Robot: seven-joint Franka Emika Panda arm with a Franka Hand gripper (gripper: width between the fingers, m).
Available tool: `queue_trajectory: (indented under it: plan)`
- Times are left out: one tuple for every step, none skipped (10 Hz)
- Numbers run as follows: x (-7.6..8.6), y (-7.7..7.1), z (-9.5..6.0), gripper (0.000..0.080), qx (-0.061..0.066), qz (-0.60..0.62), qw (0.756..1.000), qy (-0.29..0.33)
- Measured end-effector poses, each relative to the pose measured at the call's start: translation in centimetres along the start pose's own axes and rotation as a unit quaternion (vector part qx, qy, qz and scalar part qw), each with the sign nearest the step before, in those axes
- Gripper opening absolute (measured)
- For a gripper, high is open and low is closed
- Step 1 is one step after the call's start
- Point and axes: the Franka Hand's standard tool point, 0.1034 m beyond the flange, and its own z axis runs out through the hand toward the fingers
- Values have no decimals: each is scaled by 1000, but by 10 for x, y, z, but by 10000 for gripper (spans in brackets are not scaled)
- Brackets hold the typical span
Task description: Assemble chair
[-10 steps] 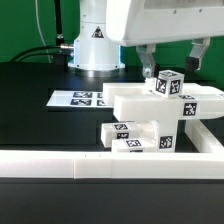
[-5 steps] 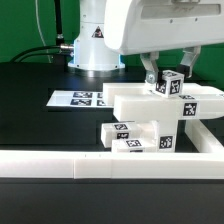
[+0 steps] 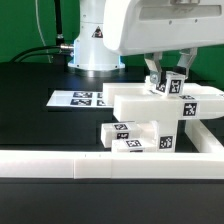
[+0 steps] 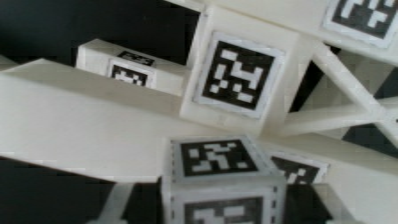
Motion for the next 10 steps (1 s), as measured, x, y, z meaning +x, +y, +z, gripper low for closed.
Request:
queue_trajectory:
  plan:
    - [0, 0, 0, 281, 0, 2, 1000, 0]
    - [0, -1, 0, 281, 1, 53, 999, 1]
    - [0, 0, 0, 281, 2, 91, 996, 1]
    - [-2, 2, 0, 282, 15, 175, 985, 0]
    - [-3, 3, 0, 282, 20, 221, 975, 2]
    - [-2, 3, 0, 282, 28, 292, 956, 5]
    - [-2, 4, 1, 282, 32, 356, 934, 5]
    - [-2, 5, 1, 282, 37, 368, 929, 7]
    - [-1, 4, 0, 282, 38, 406, 913, 6]
    - [-1, 3, 0, 282, 38, 439, 897, 5]
